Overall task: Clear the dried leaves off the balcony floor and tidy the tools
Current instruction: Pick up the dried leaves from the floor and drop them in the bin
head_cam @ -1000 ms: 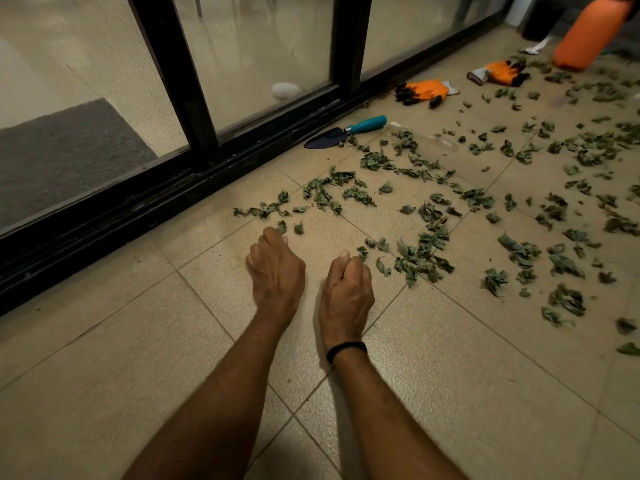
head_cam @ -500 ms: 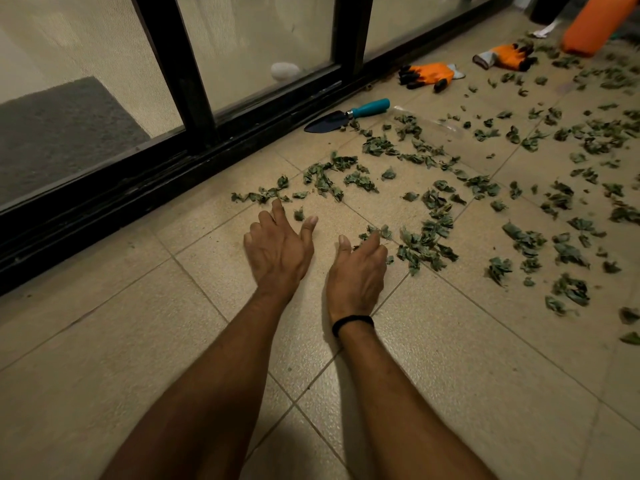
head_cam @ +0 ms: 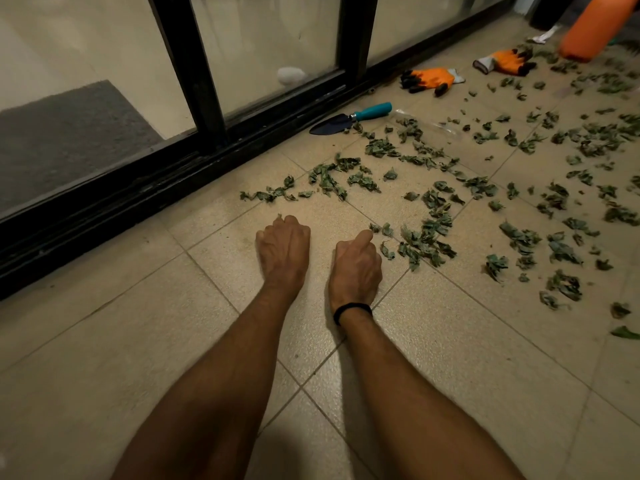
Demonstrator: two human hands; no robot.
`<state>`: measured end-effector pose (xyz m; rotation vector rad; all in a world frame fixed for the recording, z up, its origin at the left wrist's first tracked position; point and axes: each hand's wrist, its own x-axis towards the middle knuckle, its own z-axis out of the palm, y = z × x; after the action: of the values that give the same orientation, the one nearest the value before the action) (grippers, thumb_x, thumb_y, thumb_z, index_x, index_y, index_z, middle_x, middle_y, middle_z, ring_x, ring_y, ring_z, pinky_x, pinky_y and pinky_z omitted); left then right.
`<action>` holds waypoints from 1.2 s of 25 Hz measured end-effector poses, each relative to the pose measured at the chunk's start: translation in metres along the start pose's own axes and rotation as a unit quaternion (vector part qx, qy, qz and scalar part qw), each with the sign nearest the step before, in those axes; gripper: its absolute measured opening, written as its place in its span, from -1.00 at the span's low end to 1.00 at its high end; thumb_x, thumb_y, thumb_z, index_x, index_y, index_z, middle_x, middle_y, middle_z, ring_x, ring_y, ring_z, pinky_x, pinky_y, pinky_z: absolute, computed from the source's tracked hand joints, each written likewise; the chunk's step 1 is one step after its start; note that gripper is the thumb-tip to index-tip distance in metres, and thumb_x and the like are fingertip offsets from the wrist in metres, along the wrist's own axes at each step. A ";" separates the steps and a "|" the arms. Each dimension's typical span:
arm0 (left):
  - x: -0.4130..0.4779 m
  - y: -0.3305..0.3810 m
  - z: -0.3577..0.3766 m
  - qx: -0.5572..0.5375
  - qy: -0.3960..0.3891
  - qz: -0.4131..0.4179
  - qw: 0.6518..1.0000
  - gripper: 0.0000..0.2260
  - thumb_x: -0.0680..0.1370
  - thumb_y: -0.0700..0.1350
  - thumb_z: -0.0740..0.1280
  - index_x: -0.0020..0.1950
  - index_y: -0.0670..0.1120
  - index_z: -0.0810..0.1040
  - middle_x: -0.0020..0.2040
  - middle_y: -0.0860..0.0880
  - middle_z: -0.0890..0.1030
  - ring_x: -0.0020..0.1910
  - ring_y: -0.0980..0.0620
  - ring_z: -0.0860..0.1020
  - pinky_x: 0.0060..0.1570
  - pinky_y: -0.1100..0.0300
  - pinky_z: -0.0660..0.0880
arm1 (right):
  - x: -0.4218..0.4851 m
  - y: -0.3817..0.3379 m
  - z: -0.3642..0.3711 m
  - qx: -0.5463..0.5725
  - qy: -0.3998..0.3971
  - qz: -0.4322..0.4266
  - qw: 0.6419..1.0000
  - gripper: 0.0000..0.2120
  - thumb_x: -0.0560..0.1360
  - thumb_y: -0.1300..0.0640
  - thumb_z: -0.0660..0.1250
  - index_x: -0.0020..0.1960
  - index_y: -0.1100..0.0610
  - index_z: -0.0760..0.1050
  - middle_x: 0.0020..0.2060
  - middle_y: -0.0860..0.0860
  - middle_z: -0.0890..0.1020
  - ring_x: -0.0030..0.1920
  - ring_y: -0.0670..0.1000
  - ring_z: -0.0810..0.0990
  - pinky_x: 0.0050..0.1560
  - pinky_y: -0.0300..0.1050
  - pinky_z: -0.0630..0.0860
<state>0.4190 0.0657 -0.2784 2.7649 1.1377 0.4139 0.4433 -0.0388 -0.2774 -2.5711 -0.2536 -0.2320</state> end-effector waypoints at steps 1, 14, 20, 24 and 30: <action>-0.006 -0.003 -0.003 0.029 -0.014 0.029 0.999 -0.77 0.61 -0.19 0.09 -0.07 -0.10 0.53 -0.19 -0.05 0.52 -0.27 -0.02 0.44 -0.14 0.03 0.40 | -0.002 0.001 -0.002 0.005 -0.004 -0.008 1.000 -0.82 0.62 0.10 0.18 0.13 0.21 0.36 -0.18 0.14 0.58 -0.17 0.16 0.55 -0.23 0.01 0.48; -0.157 -0.053 -0.076 -0.006 -0.134 0.013 0.991 -0.81 0.65 -0.26 0.13 0.16 -0.19 0.50 0.10 -0.18 0.57 0.08 -0.17 0.57 -0.01 0.03 0.48 | -0.122 0.012 -0.051 0.020 -0.078 -0.096 0.992 -0.69 0.52 -0.01 0.04 0.08 0.20 0.37 -0.17 0.17 0.57 -0.18 0.20 0.55 -0.21 0.07 0.54; -0.225 -0.113 -0.145 -0.241 -0.107 -0.208 0.942 -0.86 0.54 -0.17 0.19 -0.22 -0.12 0.40 -0.13 -0.19 0.59 -0.16 -0.16 0.54 -0.31 0.09 0.33 | -0.183 -0.040 -0.088 0.222 -0.237 0.096 0.941 -0.79 0.56 0.08 0.23 -0.14 0.22 0.38 -0.35 0.00 0.43 -0.24 0.12 0.44 -0.26 -0.10 0.25; -0.243 -0.158 -0.253 -0.344 0.064 -0.266 0.898 -0.74 0.54 -0.11 0.24 -0.33 -0.14 0.34 -0.36 -0.07 0.53 -0.24 -0.14 0.60 -0.35 0.05 0.42 | -0.242 -0.123 -0.108 0.381 -0.371 0.146 0.835 -0.74 0.48 0.10 0.23 -0.34 0.08 0.25 -0.45 0.02 0.30 -0.47 0.03 0.25 -0.44 -0.10 0.20; -0.266 -0.269 -0.433 -0.167 0.216 -0.284 0.919 -0.70 0.60 -0.05 0.25 -0.21 -0.23 0.55 -0.30 -0.16 0.46 -0.23 -0.12 0.45 -0.26 0.11 0.21 | -0.333 -0.273 -0.194 0.532 -0.552 0.088 0.636 -0.79 0.54 0.19 0.23 -0.27 0.09 0.34 -0.47 0.00 0.33 -0.54 -0.07 0.20 -0.49 -0.19 0.12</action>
<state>-0.0710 0.0729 0.0226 1.9745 1.6963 1.0501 0.0375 0.0423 -0.0497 -1.1854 -0.3918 1.2477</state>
